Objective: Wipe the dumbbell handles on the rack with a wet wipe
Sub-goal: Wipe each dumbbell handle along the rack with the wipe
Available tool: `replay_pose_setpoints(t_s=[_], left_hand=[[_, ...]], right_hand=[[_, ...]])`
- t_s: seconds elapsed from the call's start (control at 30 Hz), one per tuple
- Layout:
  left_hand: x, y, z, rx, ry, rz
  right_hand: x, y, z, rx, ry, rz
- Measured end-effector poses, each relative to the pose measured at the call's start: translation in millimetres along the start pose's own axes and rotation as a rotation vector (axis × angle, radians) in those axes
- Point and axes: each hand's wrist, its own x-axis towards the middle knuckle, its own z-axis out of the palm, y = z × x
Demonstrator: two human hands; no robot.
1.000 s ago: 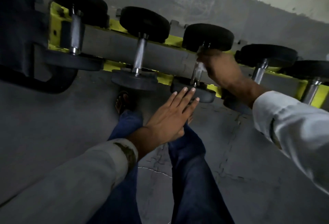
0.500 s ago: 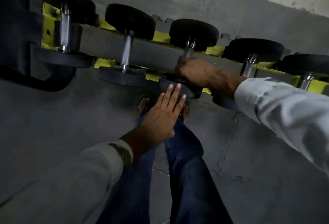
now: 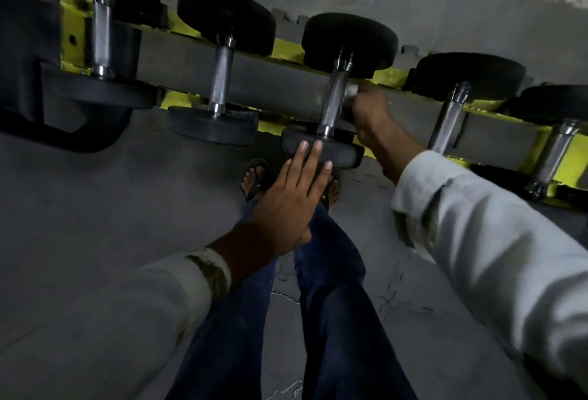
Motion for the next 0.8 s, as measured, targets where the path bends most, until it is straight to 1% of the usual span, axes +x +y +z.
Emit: replay_pose_setpoints(t_s=[0.03,0.1,0.2,0.23,0.3,0.33,0.37,0.4,0.43,0.47,0.5,0.57,0.67,0.73,0.77,0.8], left_hand=[[0,0,0,0.003,-0.013,0.005],[1,0,0,0.007,-0.032,0.007],[1,0,-2,0.003,-0.02,0.005],[0,0,-3,0.006,-0.023,0.01],[0,-1,-4,0.017,-0.032,0.018],[-1,-2,-4,0.021,-0.037,0.02],[-1,-2,-4,0.019,-0.036,0.021],[-1,-3,-4,0.012,-0.028,0.02],[-1,-3,-4,0.002,-0.02,0.019],[-1,-3,-4,-0.004,-0.019,0.022],[-1,-4,-4,-0.004,-0.024,0.027],[-1,-5,-4,0.005,-0.031,0.039],[-1,-7,-5,0.013,-0.024,0.044],[-1,-9,-6,0.025,-0.027,0.055],[-2,-10,-6,0.029,-0.029,0.062],[-2,-11,-7,0.034,-0.03,0.07]], right_hand=[[10,-9,6,0.144,0.04,0.042],[21,-17,11,0.421,0.01,0.154],[18,-18,11,0.489,-0.11,0.244],[19,-20,9,0.491,-0.102,0.242],[19,-23,11,0.566,-0.032,0.225],[20,-22,14,0.613,0.047,0.182],[19,-18,16,0.593,0.15,0.098],[16,-12,18,0.469,0.259,-0.023],[9,-6,19,0.273,0.347,-0.161],[1,1,19,0.084,0.393,-0.293],[-6,7,17,-0.098,0.398,-0.434],[-11,16,9,-0.442,0.355,-0.721],[-6,10,-1,-0.859,0.167,-1.004],[2,4,-7,-1.212,0.135,-1.233],[4,0,-10,-1.331,0.125,-1.289],[5,-3,-11,-1.41,0.094,-1.285]])
